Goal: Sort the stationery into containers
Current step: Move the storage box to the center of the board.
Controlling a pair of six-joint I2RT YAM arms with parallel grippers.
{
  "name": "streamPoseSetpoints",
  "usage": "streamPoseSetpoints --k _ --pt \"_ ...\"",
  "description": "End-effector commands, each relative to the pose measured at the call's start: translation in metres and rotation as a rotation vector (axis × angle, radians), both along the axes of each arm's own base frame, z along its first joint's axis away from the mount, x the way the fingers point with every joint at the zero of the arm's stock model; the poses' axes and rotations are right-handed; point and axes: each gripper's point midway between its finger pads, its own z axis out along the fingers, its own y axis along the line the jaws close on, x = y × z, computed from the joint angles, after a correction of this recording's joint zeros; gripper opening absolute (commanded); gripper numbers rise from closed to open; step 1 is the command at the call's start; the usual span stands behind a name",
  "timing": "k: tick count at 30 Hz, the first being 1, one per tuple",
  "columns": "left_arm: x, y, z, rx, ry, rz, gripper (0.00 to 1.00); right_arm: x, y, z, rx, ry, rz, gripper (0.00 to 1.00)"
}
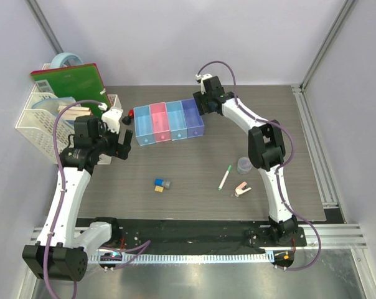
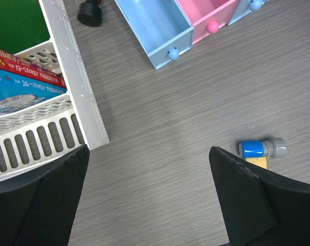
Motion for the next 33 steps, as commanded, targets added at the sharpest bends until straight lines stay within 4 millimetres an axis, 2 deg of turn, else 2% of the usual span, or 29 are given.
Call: streamPoseSetpoints --k 1,2,3,5,6,10,15,17,21,26,33 --pt "0.003 -0.001 0.013 0.004 -0.047 -0.019 1.00 0.023 -0.015 0.055 -0.076 -0.193 -0.124 0.69" --pt "0.003 -0.001 0.014 0.004 -0.048 -0.019 1.00 0.022 -0.021 0.055 -0.116 -0.209 -0.147 0.70" --pt "0.002 -0.002 0.012 0.004 -0.045 -0.020 1.00 0.024 -0.029 0.067 -0.139 -0.245 -0.190 0.69" --pt "0.001 -0.002 0.013 -0.001 -0.049 -0.023 1.00 0.022 -0.033 0.076 -0.140 -0.270 -0.200 0.68" --pt "0.000 -0.002 0.013 -0.001 -0.048 -0.025 1.00 0.022 -0.031 0.090 -0.117 -0.293 -0.194 0.67" --pt "-0.001 -0.002 0.017 0.001 -0.065 -0.025 1.00 0.008 0.005 0.107 -0.010 -0.288 -0.041 0.62" --pt "-0.002 0.000 0.021 0.008 -0.079 -0.019 1.00 -0.014 0.050 0.113 0.061 -0.269 0.101 0.59" --pt "-0.003 0.000 0.022 0.010 -0.080 -0.016 1.00 -0.017 0.061 0.116 0.084 -0.269 0.123 0.59" --pt "-0.006 0.002 0.023 0.023 -0.085 -0.022 1.00 -0.025 0.079 0.111 0.109 -0.247 0.156 0.59" --pt "-0.009 0.004 0.023 0.039 -0.091 -0.025 1.00 -0.031 0.095 0.083 0.109 -0.197 0.174 0.59" --pt "-0.010 0.006 0.028 0.063 -0.104 -0.032 1.00 -0.035 0.113 0.053 0.088 -0.161 0.195 0.60"
